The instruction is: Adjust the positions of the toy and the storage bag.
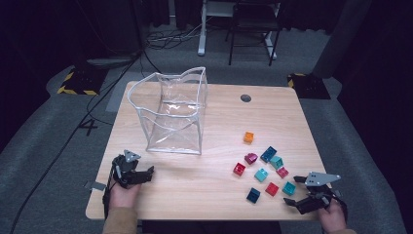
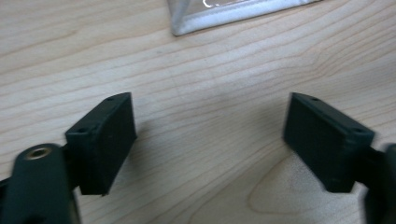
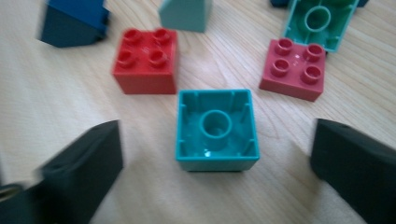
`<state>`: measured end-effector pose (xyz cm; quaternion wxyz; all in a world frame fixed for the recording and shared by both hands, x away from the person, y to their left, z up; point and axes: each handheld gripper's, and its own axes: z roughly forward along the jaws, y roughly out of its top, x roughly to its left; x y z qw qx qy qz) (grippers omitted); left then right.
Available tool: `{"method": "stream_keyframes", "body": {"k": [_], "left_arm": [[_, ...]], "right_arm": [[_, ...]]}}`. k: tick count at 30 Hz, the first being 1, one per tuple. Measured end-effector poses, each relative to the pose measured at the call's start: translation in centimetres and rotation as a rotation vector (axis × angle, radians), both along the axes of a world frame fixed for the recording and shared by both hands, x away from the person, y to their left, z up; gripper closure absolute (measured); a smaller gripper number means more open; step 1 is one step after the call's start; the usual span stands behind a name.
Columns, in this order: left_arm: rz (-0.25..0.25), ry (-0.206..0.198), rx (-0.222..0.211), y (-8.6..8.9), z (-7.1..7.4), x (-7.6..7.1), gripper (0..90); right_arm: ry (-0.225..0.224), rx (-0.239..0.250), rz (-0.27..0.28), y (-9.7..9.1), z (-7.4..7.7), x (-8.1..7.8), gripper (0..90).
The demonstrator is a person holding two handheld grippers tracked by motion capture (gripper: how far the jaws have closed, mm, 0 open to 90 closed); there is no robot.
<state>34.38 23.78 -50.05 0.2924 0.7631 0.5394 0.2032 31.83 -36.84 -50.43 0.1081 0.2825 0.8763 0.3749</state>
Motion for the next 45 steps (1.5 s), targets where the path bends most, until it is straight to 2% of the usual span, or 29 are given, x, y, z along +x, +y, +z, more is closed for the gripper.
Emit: {"method": "stream_keyframes", "body": {"k": [1,2,3,4,6,7,8,9,10,12,15,16,17,21,23,25,27,29,31,32,33,35,36,37,38,40,41,42,45], "left_arm": [[0.0,-0.003,0.006,0.1,0.4,-0.1,17.0],[-0.008,-0.023,-0.009,0.2,0.9,-0.4,17.2],[-0.011,-0.029,-0.018,0.3,1.1,-0.5,17.2],[-0.009,-0.049,-0.027,0.3,1.6,-0.6,17.3],[-0.018,-0.075,-0.049,0.4,2.6,-0.8,17.3],[-0.018,-0.075,-0.049,0.4,2.6,-0.8,17.3],[-0.028,-0.088,-0.058,0.5,3.0,-0.9,17.3],[-0.038,-0.095,-0.056,0.6,3.3,-0.9,17.3],[-0.038,-0.1,-0.059,0.6,3.5,-0.9,17.3],[-0.049,-0.115,-0.052,0.8,4.4,-0.8,17.2],[-0.058,-0.135,-0.068,1.2,5.4,-0.6,16.8],[-0.051,-0.148,-0.081,1.3,5.8,-0.3,16.4],[-0.051,-0.153,-0.09,1.5,6.0,-0.1,16.4],[-0.049,-0.181,-0.161,1.8,6.6,1.3,16.3],[-0.059,-0.18,-0.156,1.3,6.8,2.4,17.8],[-0.064,-0.179,-0.146,0.8,6.7,3.3,22.1],[-0.057,-0.143,-0.179,0.2,6.3,4.6,26.0],[-0.063,-0.142,-0.189,0.1,6.2,5.0,27.0],[-0.067,-0.144,-0.171,-0.3,6.0,5.8,35.0],[-0.07,-0.145,-0.152,-0.5,5.8,6.1,45.2],[-0.07,-0.141,-0.143,-0.6,5.7,6.3,45.2],[-0.083,-0.105,-0.125,-0.6,5.4,6.8,54.8],[-0.096,-0.105,-0.096,-0.7,5.3,6.9,62.4],[-0.093,-0.108,-0.087,-0.8,5.3,6.9,70.9],[-0.088,-0.115,-0.063,-0.8,5.4,6.7,75.2],[-0.084,-0.12,-0.049,-0.8,5.5,6.4,85.7],[-0.09,-0.118,-0.05,-0.8,5.5,6.2,85.7],[-0.1,-0.119,-0.056,-0.8,5.5,5.9,86.5],[-0.122,-0.127,-0.03,-1.1,5.6,4.8,86.6]], "right_arm": [[0.003,0.024,0.008,-0.2,0.2,-0.1,20.4],[-0.014,0.064,-0.007,-0.4,0.9,-0.5,9.1],[-0.014,0.064,-0.007,-0.4,0.9,-0.5,9.1],[-0.039,0.07,-0.022,-0.2,1.4,-0.6,8.2],[-0.066,0.058,-0.08,0.2,1.7,-0.6,12.8],[-0.066,0.058,-0.08,0.2,1.7,-0.6,12.8],[-0.072,0.059,-0.109,0.4,1.8,-0.6,16.7],[-0.057,0.069,-0.117,0.6,1.9,-0.5,15.6],[-0.038,0.072,-0.093,0.6,2.1,-0.5,19.3],[-0.029,0.067,-0.098,0.6,2.3,-0.5,20.6],[-0.019,0.055,-0.109,0.8,2.9,-0.6,22.3],[-0.017,0.042,-0.104,1.3,3.3,-0.7,29.1],[-0.017,0.042,-0.104,1.3,3.3,-0.7,29.1],[-0.023,0.047,-0.114,1.9,3.9,-1.1,42.3],[-0.019,0.05,-0.087,2.0,4.3,-1.3,53.5],[-0.021,0.056,-0.064,2.3,4.8,-1.5,59.6],[-0.039,0.053,-0.064,2.7,5.4,-1.8,59.9],[-0.046,0.054,-0.063,2.9,5.6,-1.8,59.9],[-0.051,0.059,-0.06,3.2,6.0,-1.9,62.9],[-0.045,0.056,-0.033,3.5,6.2,-1.8,68.3],[-0.045,0.056,-0.033,3.5,6.2,-1.8,68.3],[-0.047,0.044,-0.011,4.0,6.3,-1.7,70.1],[-0.049,0.037,-0.001,4.2,6.4,-1.7,72.3],[-0.053,0.028,0.016,4.7,6.5,-1.6,73.5],[-0.054,0.027,0.022,4.8,6.5,-1.6,74.4],[-0.055,0.037,0.046,5.9,6.7,-1.3,75.6],[-0.055,0.037,0.046,5.9,6.7,-1.3,75.6],[-0.057,0.046,0.054,6.7,7.0,-1.0,72.7],[-0.071,0.053,0.048,7.8,7.4,-0.7,69.3]]}}
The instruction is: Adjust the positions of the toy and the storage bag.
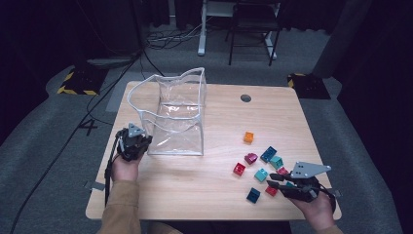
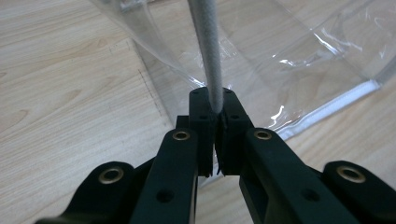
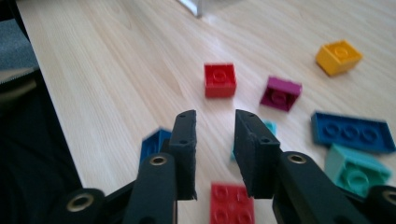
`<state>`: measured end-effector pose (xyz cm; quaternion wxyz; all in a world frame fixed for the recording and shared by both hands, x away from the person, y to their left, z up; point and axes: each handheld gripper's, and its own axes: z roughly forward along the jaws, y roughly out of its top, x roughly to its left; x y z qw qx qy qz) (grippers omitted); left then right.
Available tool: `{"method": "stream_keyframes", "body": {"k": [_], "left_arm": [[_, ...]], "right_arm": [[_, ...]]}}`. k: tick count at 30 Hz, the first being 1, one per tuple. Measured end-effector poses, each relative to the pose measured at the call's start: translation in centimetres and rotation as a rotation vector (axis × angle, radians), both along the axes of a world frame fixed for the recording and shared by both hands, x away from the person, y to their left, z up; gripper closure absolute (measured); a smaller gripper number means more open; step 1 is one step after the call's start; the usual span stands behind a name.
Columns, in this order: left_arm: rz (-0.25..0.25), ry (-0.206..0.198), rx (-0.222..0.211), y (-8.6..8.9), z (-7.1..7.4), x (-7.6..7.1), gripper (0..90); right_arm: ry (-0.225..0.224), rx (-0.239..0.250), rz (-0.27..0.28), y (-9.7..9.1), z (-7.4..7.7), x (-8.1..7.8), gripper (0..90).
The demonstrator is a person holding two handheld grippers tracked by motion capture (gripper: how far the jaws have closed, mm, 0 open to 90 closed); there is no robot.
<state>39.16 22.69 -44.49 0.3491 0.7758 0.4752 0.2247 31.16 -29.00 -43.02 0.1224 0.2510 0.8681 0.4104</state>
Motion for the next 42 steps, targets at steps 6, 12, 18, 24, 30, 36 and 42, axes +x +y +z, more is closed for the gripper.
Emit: {"method": "stream_keyframes", "body": {"k": [6,12,18,24,30,36,42], "left_arm": [[-0.054,0.0,0.024,-0.7,0.7,-2.6,86.8],[-0.08,-0.003,0.023,-1.0,1.2,-4.5,86.8],[-0.116,0.002,0.018,-1.5,1.4,-6.1,86.7],[-0.141,0.002,0.004,-2.1,1.2,-7.1,86.7],[-0.169,0.006,0.021,-2.8,1.2,-7.8,86.6],[-0.18,0.012,0.01,-2.4,1.1,-8.5,86.5],[-0.205,0.025,0.006,-2.0,0.7,-9.1,86.6]], "right_arm": [[-0.016,-0.013,0.026,4.2,0.9,1.2,59.4],[0.002,-0.033,0.084,8.4,0.5,3.4,64.6],[0.008,-0.052,0.116,12.7,0.3,5.5,68.9],[0.031,-0.004,0.068,14.8,-0.2,8.3,63.1],[0.008,-0.028,0.076,17.0,-0.6,9.1,78.3],[0.014,-0.027,0.094,16.7,-0.5,8.2,86.9],[0.032,-0.013,0.145,16.1,-0.5,5.0,86.9]]}}
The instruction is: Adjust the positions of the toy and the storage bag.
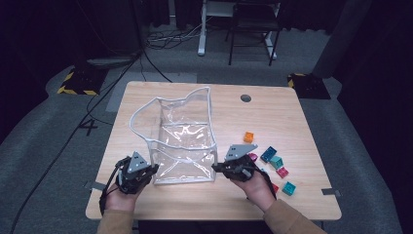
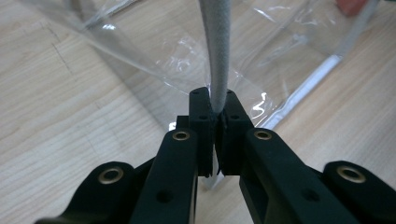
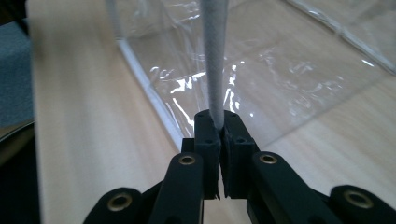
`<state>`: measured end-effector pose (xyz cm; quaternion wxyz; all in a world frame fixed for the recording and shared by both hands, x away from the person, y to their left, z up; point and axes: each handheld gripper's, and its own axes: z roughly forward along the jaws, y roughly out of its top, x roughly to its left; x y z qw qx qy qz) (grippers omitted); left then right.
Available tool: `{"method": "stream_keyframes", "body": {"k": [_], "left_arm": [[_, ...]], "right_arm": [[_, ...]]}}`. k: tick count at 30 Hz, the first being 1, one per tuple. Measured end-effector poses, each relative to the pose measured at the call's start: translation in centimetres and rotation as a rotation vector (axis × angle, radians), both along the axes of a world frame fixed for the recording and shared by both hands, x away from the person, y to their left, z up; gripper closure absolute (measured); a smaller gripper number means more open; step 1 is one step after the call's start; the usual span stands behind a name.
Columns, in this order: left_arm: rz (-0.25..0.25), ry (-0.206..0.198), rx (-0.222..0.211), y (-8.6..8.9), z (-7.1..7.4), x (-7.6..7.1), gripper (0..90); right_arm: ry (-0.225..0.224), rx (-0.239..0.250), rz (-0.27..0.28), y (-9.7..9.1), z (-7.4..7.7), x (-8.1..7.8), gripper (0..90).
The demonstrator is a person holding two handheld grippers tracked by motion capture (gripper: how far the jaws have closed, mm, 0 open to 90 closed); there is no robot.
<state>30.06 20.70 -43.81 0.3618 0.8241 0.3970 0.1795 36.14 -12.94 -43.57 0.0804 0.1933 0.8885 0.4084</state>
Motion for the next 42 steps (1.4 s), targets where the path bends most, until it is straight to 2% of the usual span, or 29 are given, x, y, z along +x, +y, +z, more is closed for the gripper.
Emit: {"method": "stream_keyframes", "body": {"k": [1,2,3,10,11,15,19,21,22,23,24,25,27,28,29,31,35,37,40,42], "left_arm": [[-0.005,0.004,0.003,-0.1,-0.1,-0.2,86.6],[-0.009,0.006,0.003,-0.3,-0.2,-0.5,86.5],[-0.021,0.008,0.007,-0.4,-0.3,-0.8,86.5],[-0.085,0.009,0.008,-2.2,-0.4,-2.4,86.2],[-0.095,0.006,0.008,-2.5,-0.4,-2.6,86.2],[-0.139,0.01,0.013,-3.7,-0.4,-3.2,86.1],[-0.158,0.012,-0.012,-4.6,-0.5,-4.0,85.3],[-0.168,0.01,-0.017,-4.8,-0.6,-4.2,85.3],[-0.173,0.009,-0.02,-4.9,-0.6,-4.4,84.6],[-0.177,0.006,-0.021,-4.9,-0.6,-4.5,83.3],[-0.185,-0.001,-0.029,-4.7,-0.6,-4.6,83.3],[-0.179,-0.014,-0.034,-4.6,-0.6,-4.7,77.4],[-0.154,0.002,-0.044,-4.1,-0.3,-4.7,49.9],[-0.145,0.006,-0.055,-3.7,-0.2,-4.7,42.1],[-0.147,0.003,-0.058,-3.4,-0.1,-4.8,38.7],[-0.145,0.006,-0.06,-2.7,0.2,-4.8,34.5],[-0.128,-0.015,-0.057,-1.6,0.1,-4.3,29.0],[-0.128,-0.009,-0.073,-0.9,0.0,-3.9,26.0],[-0.117,-0.029,-0.054,0.0,-0.1,-3.7,27.4],[-0.116,-0.036,-0.08,0.7,0.0,-3.5,27.5]], "right_arm": [[0.005,0.002,0.009,-0.1,0.0,-0.7,86.8],[0.014,0.006,0.026,-0.4,0.0,-2.1,86.4],[0.014,0.006,0.026,-0.4,0.0,-2.1,86.4],[0.032,0.012,0.051,-2.4,0.0,-5.8,84.6],[0.032,0.011,0.051,-3.1,0.0,-6.5,84.3],[0.046,0.018,0.042,-4.3,0.0,-7.3,84.3],[0.06,0.031,0.031,-6.0,0.0,-8.4,83.9],[0.063,0.032,0.029,-6.2,0.0,-8.5,83.5],[0.067,0.043,0.031,-6.7,0.1,-8.9,81.0],[0.067,0.054,0.035,-7.0,0.2,-9.0,75.8],[0.067,0.054,0.035,-7.0,0.2,-9.0,75.8],[0.056,0.058,0.028,-7.2,0.4,-9.2,70.8],[0.038,0.056,0.014,-7.8,0.8,-9.1,62.0],[0.033,0.054,0.01,-8.1,1.1,-9.0,59.5],[0.022,0.052,0.001,-8.4,1.3,-9.0,56.7],[0.003,0.052,-0.031,-9.2,1.8,-8.8,50.0],[-0.004,0.076,-0.094,-11.1,2.7,-8.1,41.2],[-0.008,0.089,-0.126,-12.0,3.2,-7.7,40.5],[-0.001,0.101,-0.166,-13.4,4.0,-6.9,39.0],[0.003,0.103,-0.184,-14.0,4.3,-6.5,38.5]]}}
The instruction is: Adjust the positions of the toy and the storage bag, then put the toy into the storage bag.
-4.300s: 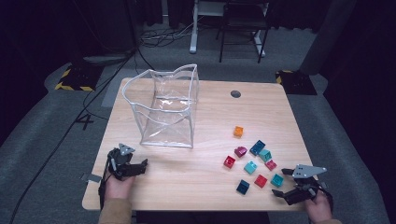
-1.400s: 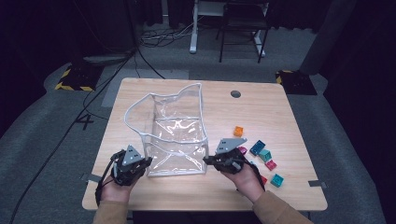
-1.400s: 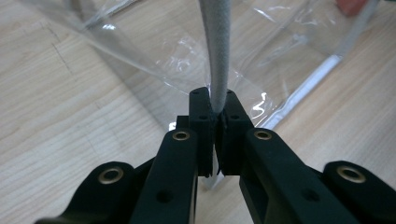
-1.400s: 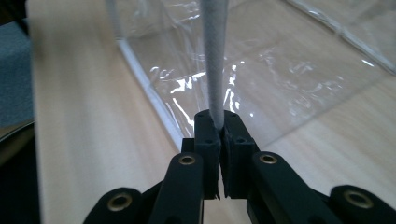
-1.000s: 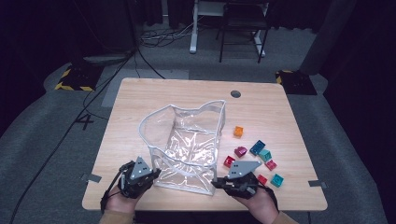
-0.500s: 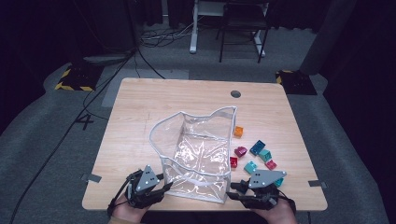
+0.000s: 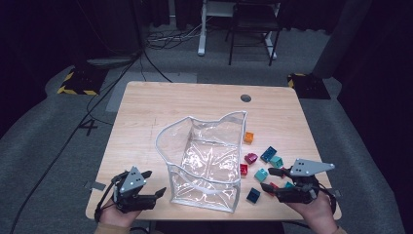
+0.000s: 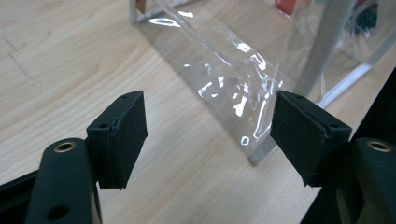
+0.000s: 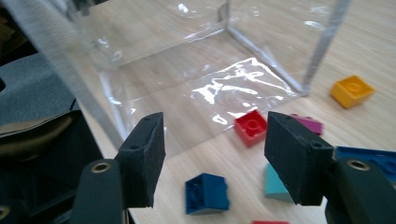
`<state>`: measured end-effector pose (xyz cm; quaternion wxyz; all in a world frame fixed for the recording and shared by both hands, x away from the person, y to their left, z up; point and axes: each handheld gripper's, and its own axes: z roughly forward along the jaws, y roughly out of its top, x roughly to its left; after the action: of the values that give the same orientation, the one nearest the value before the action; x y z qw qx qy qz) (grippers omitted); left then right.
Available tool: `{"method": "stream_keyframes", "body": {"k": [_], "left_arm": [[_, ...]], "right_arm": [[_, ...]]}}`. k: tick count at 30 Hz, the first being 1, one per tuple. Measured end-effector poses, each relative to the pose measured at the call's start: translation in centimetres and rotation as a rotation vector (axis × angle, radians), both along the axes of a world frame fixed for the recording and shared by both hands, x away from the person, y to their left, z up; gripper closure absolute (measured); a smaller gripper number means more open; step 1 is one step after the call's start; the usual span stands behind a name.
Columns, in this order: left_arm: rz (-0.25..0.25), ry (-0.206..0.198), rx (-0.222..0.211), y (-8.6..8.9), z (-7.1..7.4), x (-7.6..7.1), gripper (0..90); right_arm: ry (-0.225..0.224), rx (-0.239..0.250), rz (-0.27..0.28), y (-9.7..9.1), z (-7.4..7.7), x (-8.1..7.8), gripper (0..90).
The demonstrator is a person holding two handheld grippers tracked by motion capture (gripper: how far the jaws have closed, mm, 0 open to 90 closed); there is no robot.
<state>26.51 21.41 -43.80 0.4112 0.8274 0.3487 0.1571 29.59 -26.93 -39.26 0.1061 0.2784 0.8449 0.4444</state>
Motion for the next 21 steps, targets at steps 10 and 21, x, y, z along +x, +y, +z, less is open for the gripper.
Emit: {"method": "stream_keyframes", "body": {"k": [10,21], "left_arm": [[0.126,0.01,0.018,2.8,-2.5,3.8,29.0],[0.186,0.084,0.094,2.5,-5.5,5.8,29.9]], "right_arm": [[0.022,-0.021,-0.104,-2.6,0.4,2.5,39.6],[0.019,-0.101,-0.161,-3.2,1.0,8.7,39.4]]}}
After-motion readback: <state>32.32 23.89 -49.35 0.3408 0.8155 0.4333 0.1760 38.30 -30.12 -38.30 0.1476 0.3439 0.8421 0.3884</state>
